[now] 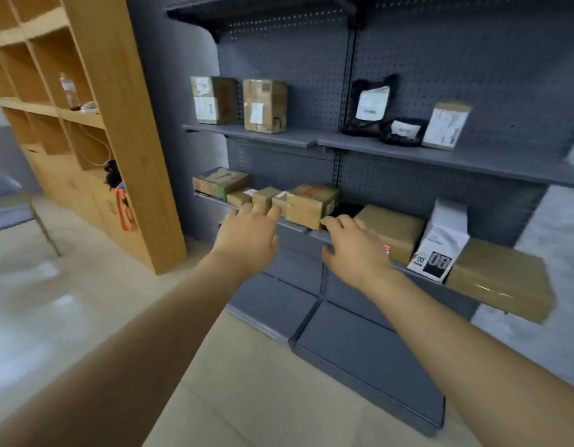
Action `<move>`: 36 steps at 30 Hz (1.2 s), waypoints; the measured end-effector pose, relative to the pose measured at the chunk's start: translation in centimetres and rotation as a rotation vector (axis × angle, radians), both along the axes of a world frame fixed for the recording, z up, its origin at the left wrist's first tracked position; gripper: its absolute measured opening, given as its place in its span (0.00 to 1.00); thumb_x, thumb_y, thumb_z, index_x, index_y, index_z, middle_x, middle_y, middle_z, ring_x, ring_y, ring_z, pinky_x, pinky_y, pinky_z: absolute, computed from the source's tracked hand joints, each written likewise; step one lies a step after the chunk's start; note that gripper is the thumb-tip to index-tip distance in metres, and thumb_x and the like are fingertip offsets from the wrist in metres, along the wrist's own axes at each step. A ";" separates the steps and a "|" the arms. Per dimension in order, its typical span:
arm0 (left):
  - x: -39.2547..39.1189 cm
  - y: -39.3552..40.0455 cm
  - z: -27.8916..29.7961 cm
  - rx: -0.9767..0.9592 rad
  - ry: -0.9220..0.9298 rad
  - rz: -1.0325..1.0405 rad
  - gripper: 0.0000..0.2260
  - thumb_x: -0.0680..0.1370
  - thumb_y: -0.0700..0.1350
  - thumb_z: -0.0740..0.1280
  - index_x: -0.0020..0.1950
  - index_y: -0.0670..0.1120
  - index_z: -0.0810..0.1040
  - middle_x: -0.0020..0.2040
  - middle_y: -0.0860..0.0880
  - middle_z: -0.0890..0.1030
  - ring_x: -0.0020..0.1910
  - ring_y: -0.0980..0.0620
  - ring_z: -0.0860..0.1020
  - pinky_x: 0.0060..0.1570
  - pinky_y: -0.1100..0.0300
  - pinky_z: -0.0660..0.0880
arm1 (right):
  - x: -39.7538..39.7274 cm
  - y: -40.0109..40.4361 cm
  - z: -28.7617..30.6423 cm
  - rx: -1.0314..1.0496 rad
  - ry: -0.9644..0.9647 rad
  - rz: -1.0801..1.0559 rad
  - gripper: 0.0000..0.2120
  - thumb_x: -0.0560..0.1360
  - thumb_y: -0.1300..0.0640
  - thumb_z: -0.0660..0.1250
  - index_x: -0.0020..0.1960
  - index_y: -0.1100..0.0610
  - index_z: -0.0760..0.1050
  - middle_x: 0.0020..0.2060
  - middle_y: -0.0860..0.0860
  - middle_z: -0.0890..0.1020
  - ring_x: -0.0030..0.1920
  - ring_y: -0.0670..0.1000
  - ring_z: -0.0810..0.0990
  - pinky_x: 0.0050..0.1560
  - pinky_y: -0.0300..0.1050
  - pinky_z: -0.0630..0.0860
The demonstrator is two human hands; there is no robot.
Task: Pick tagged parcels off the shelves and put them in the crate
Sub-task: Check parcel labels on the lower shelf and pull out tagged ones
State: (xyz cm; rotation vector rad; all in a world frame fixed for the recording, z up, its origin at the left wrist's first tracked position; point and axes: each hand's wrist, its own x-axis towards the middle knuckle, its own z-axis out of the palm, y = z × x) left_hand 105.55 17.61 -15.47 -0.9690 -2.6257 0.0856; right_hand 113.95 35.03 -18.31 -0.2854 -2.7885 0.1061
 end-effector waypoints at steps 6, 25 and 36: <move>-6.5 12.3 -0.5 0.000 -0.029 -0.216 0.20 0.79 0.49 0.61 0.70 0.46 0.67 0.65 0.43 0.73 0.65 0.40 0.71 0.61 0.46 0.68 | -2.6 8.9 -0.6 -0.021 -0.050 -0.257 0.22 0.78 0.53 0.63 0.70 0.55 0.66 0.64 0.55 0.73 0.64 0.60 0.71 0.58 0.51 0.69; 1.6 48.1 -9.6 -0.002 -0.276 -0.583 0.20 0.80 0.48 0.61 0.72 0.46 0.67 0.66 0.44 0.72 0.64 0.44 0.71 0.60 0.50 0.70 | 7.9 41.0 -7.7 -0.153 -0.216 -0.641 0.28 0.78 0.51 0.62 0.77 0.53 0.60 0.70 0.55 0.70 0.68 0.59 0.69 0.64 0.52 0.68; 3.7 59.0 -17.6 0.027 -0.740 -0.296 0.26 0.79 0.47 0.63 0.75 0.42 0.61 0.68 0.36 0.69 0.66 0.38 0.69 0.61 0.45 0.73 | 11.6 54.5 -15.0 -0.360 -0.387 -0.657 0.26 0.77 0.52 0.63 0.74 0.54 0.62 0.66 0.54 0.70 0.63 0.57 0.70 0.55 0.48 0.70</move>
